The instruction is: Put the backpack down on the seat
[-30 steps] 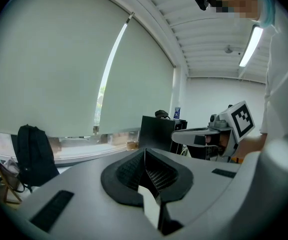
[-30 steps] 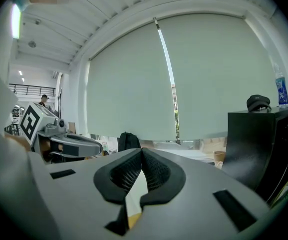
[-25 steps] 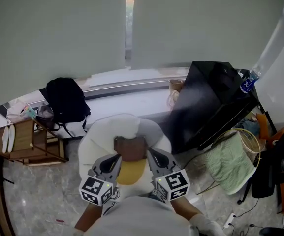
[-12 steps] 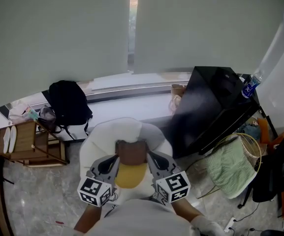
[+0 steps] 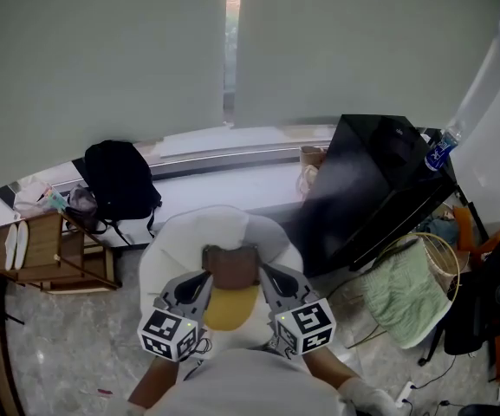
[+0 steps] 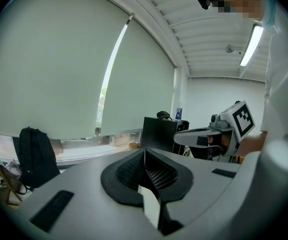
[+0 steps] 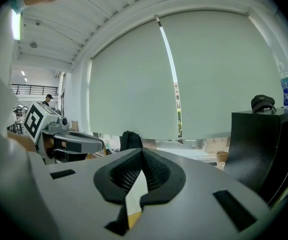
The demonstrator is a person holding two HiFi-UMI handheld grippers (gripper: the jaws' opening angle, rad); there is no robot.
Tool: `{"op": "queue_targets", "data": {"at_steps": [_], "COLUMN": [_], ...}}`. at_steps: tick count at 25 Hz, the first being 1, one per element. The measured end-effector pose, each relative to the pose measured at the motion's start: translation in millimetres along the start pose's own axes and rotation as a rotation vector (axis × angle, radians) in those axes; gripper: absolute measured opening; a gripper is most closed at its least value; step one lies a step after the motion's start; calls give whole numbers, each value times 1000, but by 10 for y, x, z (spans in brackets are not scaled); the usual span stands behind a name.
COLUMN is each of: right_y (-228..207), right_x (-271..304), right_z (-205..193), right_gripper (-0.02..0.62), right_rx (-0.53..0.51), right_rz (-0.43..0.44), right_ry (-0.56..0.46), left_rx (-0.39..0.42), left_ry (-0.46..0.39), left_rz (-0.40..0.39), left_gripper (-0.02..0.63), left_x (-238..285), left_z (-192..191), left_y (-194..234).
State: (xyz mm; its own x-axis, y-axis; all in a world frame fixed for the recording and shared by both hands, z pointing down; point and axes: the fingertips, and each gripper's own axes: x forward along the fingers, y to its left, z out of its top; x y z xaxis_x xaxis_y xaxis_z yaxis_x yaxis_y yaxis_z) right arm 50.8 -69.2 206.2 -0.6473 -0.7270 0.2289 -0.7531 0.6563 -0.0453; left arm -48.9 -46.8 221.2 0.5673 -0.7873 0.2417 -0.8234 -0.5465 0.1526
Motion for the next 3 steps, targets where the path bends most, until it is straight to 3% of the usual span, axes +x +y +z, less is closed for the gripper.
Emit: {"op": "queue_targets", "data": {"at_steps": [3], "right_y": [-4], "right_x": [4], "right_z": [8], "right_gripper": [29], "right_rx": [-2], "right_rz": [-2], "right_ry": [0], "left_rx": [-2], "left_ry": [2], "left_rz": [-2], "left_gripper": [35], "left_x": [4], "left_z": [10], "left_y": [15]}}
